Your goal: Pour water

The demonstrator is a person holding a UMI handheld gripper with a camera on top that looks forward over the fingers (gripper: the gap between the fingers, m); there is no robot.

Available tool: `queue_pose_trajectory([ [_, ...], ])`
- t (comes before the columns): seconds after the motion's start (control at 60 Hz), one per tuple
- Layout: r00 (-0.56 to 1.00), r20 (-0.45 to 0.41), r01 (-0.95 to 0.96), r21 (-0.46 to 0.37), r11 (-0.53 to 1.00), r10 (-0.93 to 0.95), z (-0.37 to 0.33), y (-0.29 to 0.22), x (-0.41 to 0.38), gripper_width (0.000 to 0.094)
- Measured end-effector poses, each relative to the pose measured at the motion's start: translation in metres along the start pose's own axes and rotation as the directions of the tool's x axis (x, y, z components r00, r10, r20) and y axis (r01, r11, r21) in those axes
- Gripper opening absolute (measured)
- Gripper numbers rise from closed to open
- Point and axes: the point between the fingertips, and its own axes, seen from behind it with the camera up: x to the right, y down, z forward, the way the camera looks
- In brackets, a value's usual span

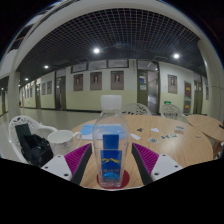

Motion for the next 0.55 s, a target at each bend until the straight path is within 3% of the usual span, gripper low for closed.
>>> queue_pose_trajectory([
  [0.55, 0.983, 0.181, 0.030, -0.081, 0.996, -0.015, -0.044, -0.046, 0.025, 0.0852],
])
